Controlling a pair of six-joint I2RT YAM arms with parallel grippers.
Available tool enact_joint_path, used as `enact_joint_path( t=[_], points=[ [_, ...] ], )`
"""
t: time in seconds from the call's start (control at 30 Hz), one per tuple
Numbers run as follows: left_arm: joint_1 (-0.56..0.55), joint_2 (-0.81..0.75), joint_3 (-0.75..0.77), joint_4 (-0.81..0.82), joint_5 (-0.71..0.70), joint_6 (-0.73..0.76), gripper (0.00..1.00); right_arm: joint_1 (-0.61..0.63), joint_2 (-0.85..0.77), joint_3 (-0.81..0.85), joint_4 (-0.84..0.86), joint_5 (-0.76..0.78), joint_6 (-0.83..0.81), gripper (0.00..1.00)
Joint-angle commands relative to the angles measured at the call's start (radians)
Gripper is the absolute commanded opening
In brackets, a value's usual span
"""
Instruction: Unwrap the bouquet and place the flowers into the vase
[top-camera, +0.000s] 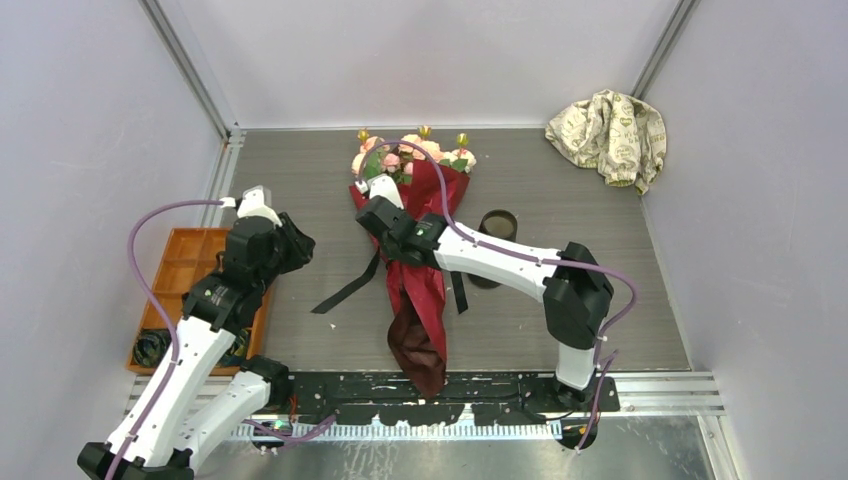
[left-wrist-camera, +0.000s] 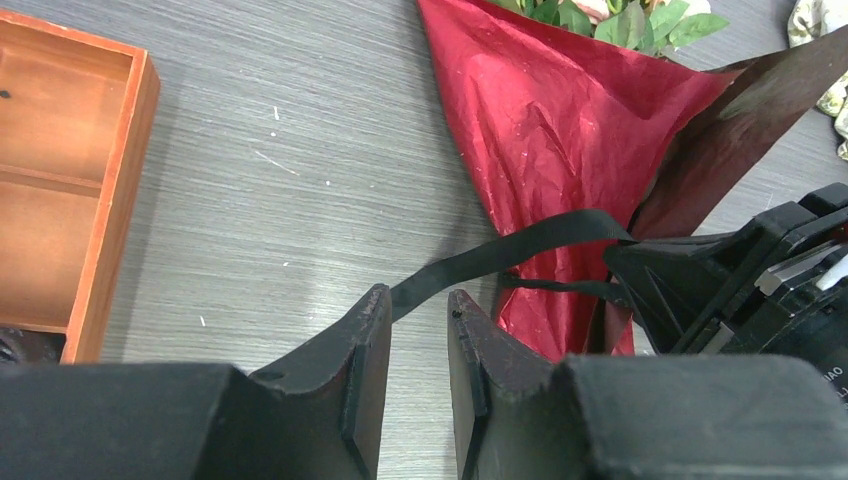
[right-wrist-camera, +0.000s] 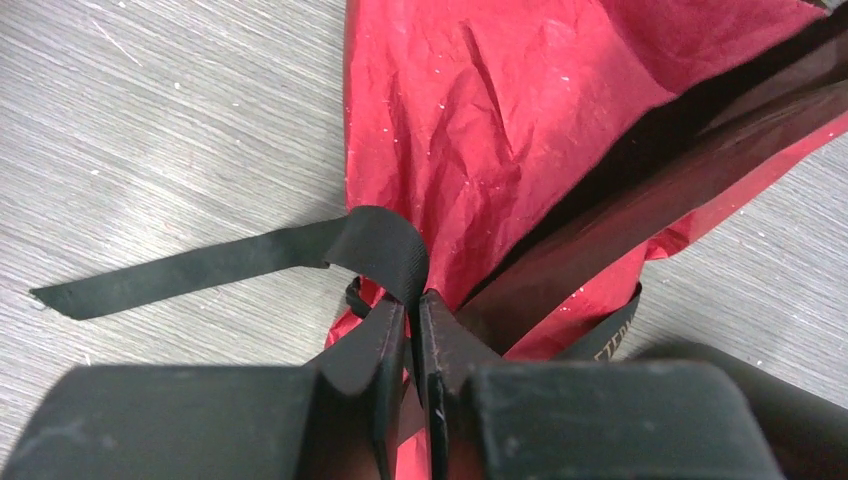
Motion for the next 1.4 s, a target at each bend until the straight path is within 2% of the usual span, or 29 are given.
enact_joint_path(
  t=[0.0,0.07,0.13,0.33,0.5,0.77,0.97,1.07,1.13,1.27,1.37],
  points=[
    [-0.002,-0.006,-0.003,0.057,0.006,0.021,0.29,0.000,0.009,0.064,0.026,-0.017,0.012,0.12],
    [-0.002,-0.006,-0.003,0.057,0.004,0.022,0.29,0.000,-0.013,0.052,0.026,-0.002,0.024,0.03],
    [-0.002,-0.005,-0.002,0.059,0.005,0.025,0.29,-0.001,-0.062,0.020,0.036,0.017,0.033,0.01],
    [-0.002,0.022,-0.025,0.133,0.132,0.035,0.29,0.003,-0.330,-0.153,0.106,-0.040,0.070,0.02],
    [-0.002,0.067,-0.029,0.177,0.229,0.037,0.29,0.003,-0.603,-0.383,0.229,-0.155,0.117,0.08],
    [-0.002,0.105,-0.033,0.223,0.280,0.040,0.29,0.003,-0.859,-0.558,0.190,-0.166,0.149,0.10],
    [-0.008,0.132,-0.004,0.232,0.318,0.056,0.29,0.003,-0.953,-0.642,0.149,-0.093,0.204,0.16],
    [-0.011,0.136,0.008,0.225,0.320,0.065,0.29,0.003,-0.993,-0.664,0.118,-0.077,0.235,0.31],
    [-0.013,0.136,0.014,0.218,0.321,0.068,0.29,0.003,-0.994,-0.645,0.080,-0.115,0.240,0.35],
    [-0.016,0.128,0.044,0.176,0.275,0.067,0.29,0.017,-0.921,-0.607,0.045,-0.204,0.266,0.36],
    [-0.016,0.111,0.093,0.110,0.222,0.074,0.29,0.053,-0.796,-0.602,0.079,-0.271,0.298,0.37]
  ],
)
